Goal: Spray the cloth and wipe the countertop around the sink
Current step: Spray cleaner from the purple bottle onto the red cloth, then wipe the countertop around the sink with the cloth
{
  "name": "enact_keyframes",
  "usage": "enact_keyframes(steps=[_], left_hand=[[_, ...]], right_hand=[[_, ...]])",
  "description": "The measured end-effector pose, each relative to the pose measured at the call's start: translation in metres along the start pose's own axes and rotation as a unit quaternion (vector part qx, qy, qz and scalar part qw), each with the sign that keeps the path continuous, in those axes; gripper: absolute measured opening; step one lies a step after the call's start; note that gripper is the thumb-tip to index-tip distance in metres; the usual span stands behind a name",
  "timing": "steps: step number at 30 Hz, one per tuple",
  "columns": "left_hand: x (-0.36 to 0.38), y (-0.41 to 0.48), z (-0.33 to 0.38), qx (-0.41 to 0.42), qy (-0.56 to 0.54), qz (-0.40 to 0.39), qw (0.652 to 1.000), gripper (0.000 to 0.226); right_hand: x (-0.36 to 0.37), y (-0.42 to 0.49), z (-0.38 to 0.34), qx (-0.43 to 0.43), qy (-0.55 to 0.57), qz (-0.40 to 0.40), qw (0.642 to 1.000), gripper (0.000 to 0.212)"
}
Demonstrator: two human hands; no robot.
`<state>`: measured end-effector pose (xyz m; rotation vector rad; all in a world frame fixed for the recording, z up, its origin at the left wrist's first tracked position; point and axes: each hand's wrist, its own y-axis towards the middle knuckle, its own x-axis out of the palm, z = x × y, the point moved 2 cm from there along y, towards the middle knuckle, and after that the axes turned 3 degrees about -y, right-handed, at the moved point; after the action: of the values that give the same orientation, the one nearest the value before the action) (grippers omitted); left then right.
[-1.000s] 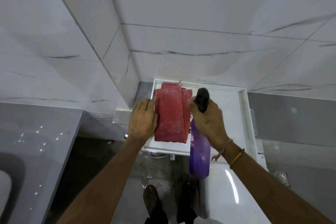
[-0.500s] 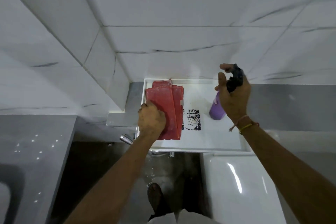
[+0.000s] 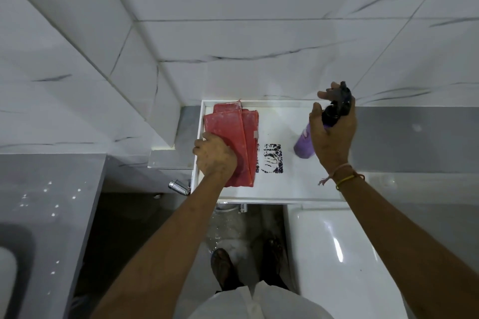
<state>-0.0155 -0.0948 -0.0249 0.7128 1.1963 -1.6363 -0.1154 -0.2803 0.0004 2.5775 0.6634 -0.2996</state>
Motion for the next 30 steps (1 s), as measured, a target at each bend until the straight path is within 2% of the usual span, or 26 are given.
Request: enact_keyframes(steps=[4,11,14,17,19,22,24,26,30], left_hand=[[0.001,0.004,0.001,-0.011,0.005,-0.004,1.0,0.063],[0.002,0.009,-0.002,-0.048,-0.024,-0.017,0.998,0.051],[0.002,0.013,-0.003,-0.056,-0.064,-0.031,0.996,0.051],[0.003,0.015,-0.004,-0.048,-0.108,-0.036,0.992,0.054],[0.003,0.017,-0.006,-0.042,-0.141,-0.035,0.989,0.056],[0.001,0.021,-0.01,-0.019,-0.178,-0.038,0.983,0.049],[-0.003,0.023,-0.013,-0.014,-0.221,-0.059,0.973,0.046],[-0.009,0.021,-0.014,0.002,-0.281,-0.096,0.955,0.046],[-0.038,-0.004,-0.024,0.072,-0.351,-0.145,0.922,0.039]], right_hand=[[-0.003,-0.009,0.002,0.035,-0.003,-0.014,0.999,0.046],[-0.014,-0.036,0.003,0.058,-0.026,0.01,0.998,0.074],[-0.023,-0.069,0.005,0.081,-0.037,0.062,0.994,0.069],[-0.025,-0.103,0.006,0.099,-0.065,0.073,0.99,0.05],[-0.02,-0.116,0.005,0.144,-0.05,0.042,0.987,0.04],[-0.004,-0.121,0.0,0.199,-0.015,-0.071,0.977,0.028],[0.006,-0.116,-0.006,0.218,-0.011,-0.14,0.966,0.026],[0.013,-0.111,-0.013,0.248,0.005,-0.174,0.953,0.027],[0.025,-0.109,-0.025,0.386,0.123,-0.229,0.885,0.03]])
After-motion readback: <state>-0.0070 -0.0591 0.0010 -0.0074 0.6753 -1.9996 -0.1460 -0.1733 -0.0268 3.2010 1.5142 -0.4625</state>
